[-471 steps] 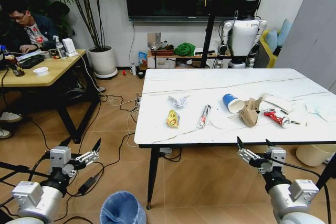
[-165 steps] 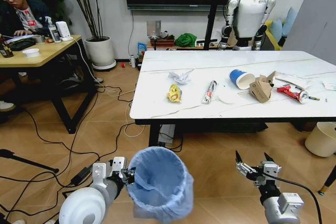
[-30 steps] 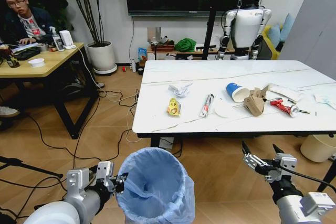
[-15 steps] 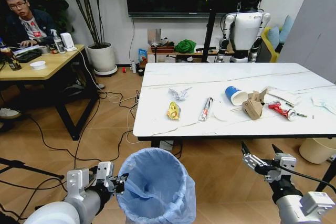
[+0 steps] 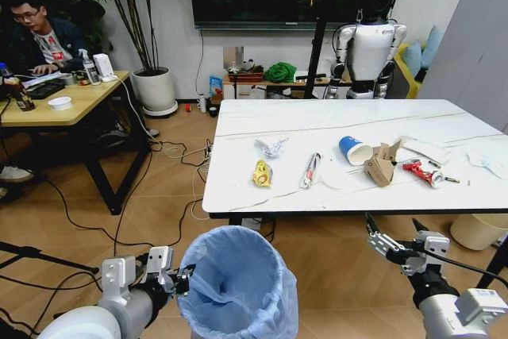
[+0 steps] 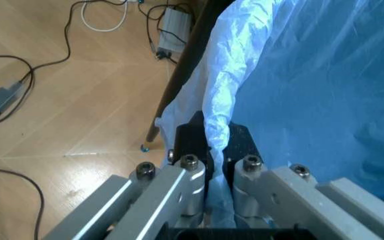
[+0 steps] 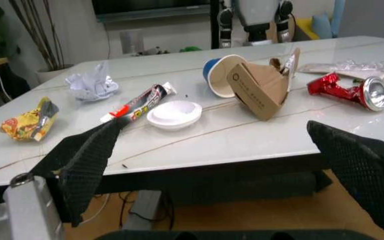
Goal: Pick up the trash bin and place the trash from the table into it.
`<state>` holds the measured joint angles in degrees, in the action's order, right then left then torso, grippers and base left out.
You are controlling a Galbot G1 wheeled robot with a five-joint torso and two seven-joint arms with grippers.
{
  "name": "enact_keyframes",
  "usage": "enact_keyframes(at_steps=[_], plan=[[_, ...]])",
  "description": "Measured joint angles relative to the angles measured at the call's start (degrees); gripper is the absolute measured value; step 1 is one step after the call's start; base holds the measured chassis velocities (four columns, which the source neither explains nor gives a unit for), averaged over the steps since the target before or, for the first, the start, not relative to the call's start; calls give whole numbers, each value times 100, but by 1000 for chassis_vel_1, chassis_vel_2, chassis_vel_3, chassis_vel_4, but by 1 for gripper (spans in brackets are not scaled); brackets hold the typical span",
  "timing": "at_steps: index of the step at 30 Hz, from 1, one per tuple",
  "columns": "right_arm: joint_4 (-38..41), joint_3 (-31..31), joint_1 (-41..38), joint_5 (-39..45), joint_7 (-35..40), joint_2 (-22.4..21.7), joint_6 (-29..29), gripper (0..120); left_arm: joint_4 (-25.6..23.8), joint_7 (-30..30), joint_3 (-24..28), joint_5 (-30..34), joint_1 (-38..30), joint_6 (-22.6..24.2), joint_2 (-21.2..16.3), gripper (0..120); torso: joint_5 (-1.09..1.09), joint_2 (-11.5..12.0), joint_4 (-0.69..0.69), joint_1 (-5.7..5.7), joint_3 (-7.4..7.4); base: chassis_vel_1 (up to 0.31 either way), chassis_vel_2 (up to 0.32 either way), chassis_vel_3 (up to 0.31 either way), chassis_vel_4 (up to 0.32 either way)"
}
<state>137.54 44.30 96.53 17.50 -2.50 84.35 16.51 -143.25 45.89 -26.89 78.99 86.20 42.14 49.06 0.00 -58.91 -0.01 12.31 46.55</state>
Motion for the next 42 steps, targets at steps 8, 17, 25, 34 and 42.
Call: enact_keyframes(at_steps=[8,17,25,34,42], plan=[[19,-4,-230,627,517,-407,356,100,0,72,-89,-28,172,0,-99,0,1,-157,0,87,69,0,0,0,0],[68,10,-772,1339,964,-902,852,100,185,-306,282,-274,-100,0,-501,0,-1,-153,-5,89,65,0,0,0,0],[-645,-465,-1689,1971,1369,-1780,1107,100,212,-300,299,-171,-81,0,-568,0,1,-129,1,76,55,0,0,0,0],[-1258,-1178,-2910,3279,2150,-2720,1419,100,195,-296,282,-110,-84,0,-505,0,1,-115,1,67,47,0,0,0,0],[-2006,-2144,-4190,4545,3260,-3069,1905,100,176,-295,222,-111,-101,0,-437,0,1,-104,1,61,43,0,0,0,0]])
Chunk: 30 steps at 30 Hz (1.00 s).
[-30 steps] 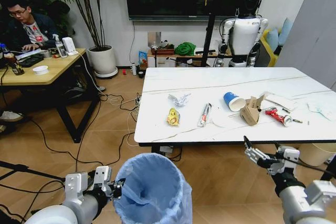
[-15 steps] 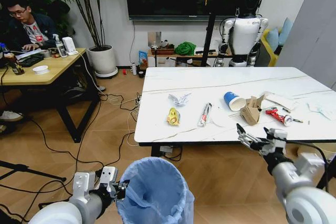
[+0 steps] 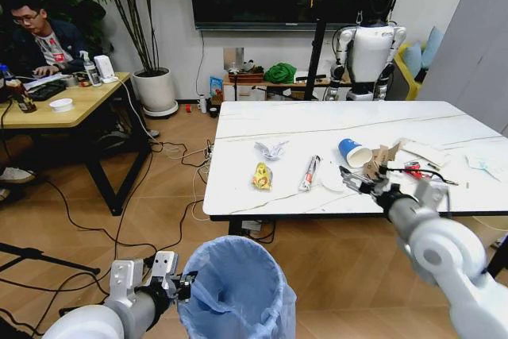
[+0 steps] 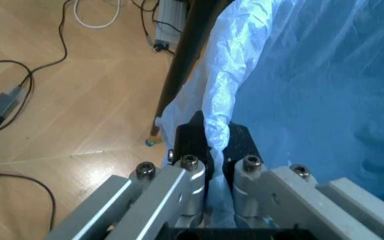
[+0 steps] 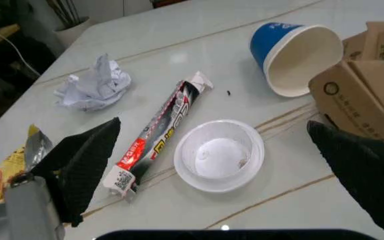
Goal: Pick up the trash bin and place the trash from the table into it.
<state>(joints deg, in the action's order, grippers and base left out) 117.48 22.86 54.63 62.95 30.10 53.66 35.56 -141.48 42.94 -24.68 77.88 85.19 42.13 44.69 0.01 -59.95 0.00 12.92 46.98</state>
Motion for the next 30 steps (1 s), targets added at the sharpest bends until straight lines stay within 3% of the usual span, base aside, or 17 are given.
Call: enact_keyframes(at_steps=[10,17,30], plan=[[-838,-830,-862,488,550,78,166,100,-8,-5,-113,13,12,0,23,0,0,8,1,-5,-4,0,0,0,0],[-1077,-848,-1090,1068,1011,82,270,100,-39,-12,-161,57,17,0,26,0,0,11,-1,-7,-6,0,0,0,0],[-1615,-1094,-1442,1202,1161,-28,381,100,45,-88,-70,52,-119,0,145,0,0,15,-1,-9,-7,0,0,0,0]])
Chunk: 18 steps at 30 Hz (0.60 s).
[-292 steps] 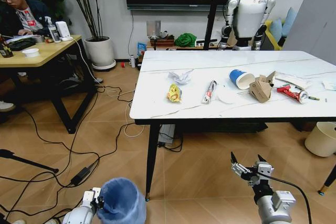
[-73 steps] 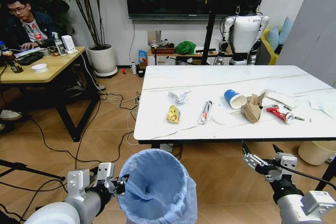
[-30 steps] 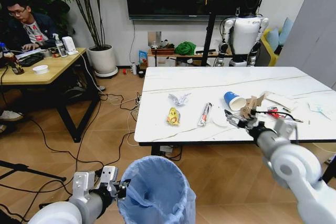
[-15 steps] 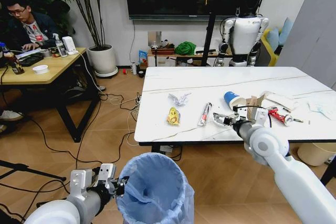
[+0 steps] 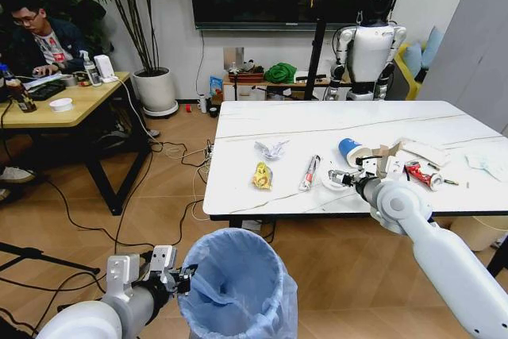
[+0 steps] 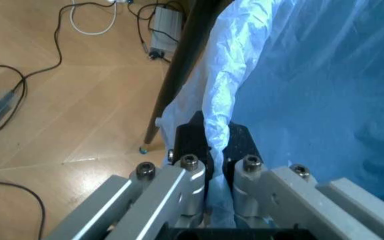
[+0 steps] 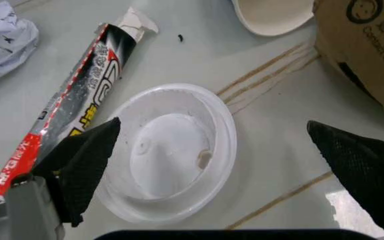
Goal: Pick up the trash bin and place the trash from the table into it.
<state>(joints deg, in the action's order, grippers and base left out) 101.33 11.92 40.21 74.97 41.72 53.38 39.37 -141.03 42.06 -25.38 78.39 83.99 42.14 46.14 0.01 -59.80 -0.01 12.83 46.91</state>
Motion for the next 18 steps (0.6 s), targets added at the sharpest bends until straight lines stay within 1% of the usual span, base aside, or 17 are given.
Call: enact_keyframes(at_steps=[3,7,9,10,12,14,15,16,17,18], plan=[[-39,-5,-2,11,-2,-24,24,100,24,-14,0,-5,-11,0,14,0,0,0,0,0,0,0,0,0,0],[-127,-37,-29,29,-4,-43,40,91,50,-24,1,-7,-30,0,25,0,0,1,0,-1,-1,0,0,0,0],[-165,-59,-36,19,-10,-44,38,79,60,-25,1,-7,-35,0,27,0,-1,1,0,-1,-1,0,0,0,0],[-165,-59,-36,19,-10,-44,38,79,60,-25,1,-7,-35,0,27,0,-1,1,0,-1,-1,0,0,0,0],[-170,-69,-36,5,-13,-44,32,73,65,-25,-2,-7,-35,0,27,0,-2,1,0,-1,-2,0,0,0,0],[-171,-81,-36,-6,-13,-43,25,62,67,-25,-11,-7,-36,0,23,0,-2,1,0,-2,-2,0,0,0,0],[-172,-86,-34,-9,-13,-43,20,61,68,-25,-16,-7,-39,0,21,0,-2,1,0,-2,-2,0,0,0,0],[-171,-92,-29,-19,-10,-43,10,55,69,-25,-21,-7,-41,0,21,0,-2,1,0,-2,-2,0,0,0,0],[-171,-92,-29,-19,-10,-43,10,55,69,-25,-21,-7,-41,0,21,0,-2,1,0,-2,-2,0,0,0,0],[-169,-95,-24,-30,-7,-42,5,50,70,-26,-22,-7,-41,0,21,0,-2,1,0,-2,-2,0,0,0,0]])
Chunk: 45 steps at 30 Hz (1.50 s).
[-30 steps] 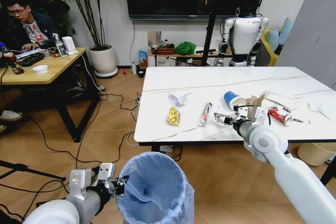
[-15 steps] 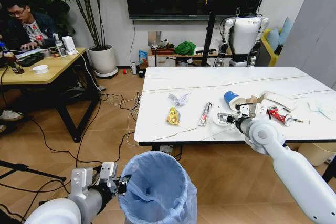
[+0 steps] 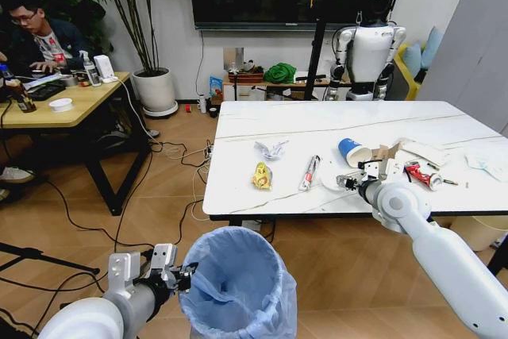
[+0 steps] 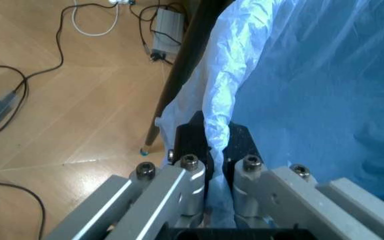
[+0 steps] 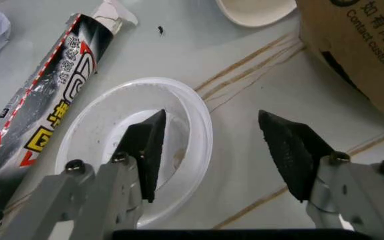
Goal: Pick up the trash bin and place the trash from the table into it.
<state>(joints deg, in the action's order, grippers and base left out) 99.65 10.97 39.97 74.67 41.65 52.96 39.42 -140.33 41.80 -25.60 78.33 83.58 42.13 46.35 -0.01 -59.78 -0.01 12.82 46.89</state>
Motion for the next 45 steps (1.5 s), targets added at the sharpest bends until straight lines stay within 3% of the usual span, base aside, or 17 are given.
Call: enact_keyframes(at_steps=[6,15,23,32,35,38,41,45], plan=[[86,-51,39,-74,7,-24,-9,25,0,-15,-3,-4,4,0,32,0,2,1,1,0,0,0,0,0,0],[204,-52,52,-84,52,-54,-38,1,0,-25,-12,-23,11,0,60,0,3,2,1,0,1,0,0,0,0],[508,52,66,46,51,-104,-156,0,24,-17,-2,-32,-14,0,86,0,3,3,1,0,1,0,0,0,0],[1415,148,107,494,-43,-186,-324,0,126,120,75,-32,-86,0,176,0,2,3,0,0,1,0,0,0,0],[2467,119,325,686,-503,-258,-503,0,217,244,172,21,-183,0,226,0,1,2,1,-1,0,0,0,0,0],[2830,76,561,680,-843,-289,-509,0,268,365,258,97,-263,0,264,0,1,2,1,-1,0,0,0,0,0],[3354,-51,1134,360,-1833,-533,-504,0,358,664,472,256,-513,0,287,0,1,2,0,-1,-1,0,0,0,0],[3586,-98,1301,261,-2103,-699,-469,0,381,775,632,317,-676,0,271,0,1,2,0,-1,-1,0,0,0,0]])
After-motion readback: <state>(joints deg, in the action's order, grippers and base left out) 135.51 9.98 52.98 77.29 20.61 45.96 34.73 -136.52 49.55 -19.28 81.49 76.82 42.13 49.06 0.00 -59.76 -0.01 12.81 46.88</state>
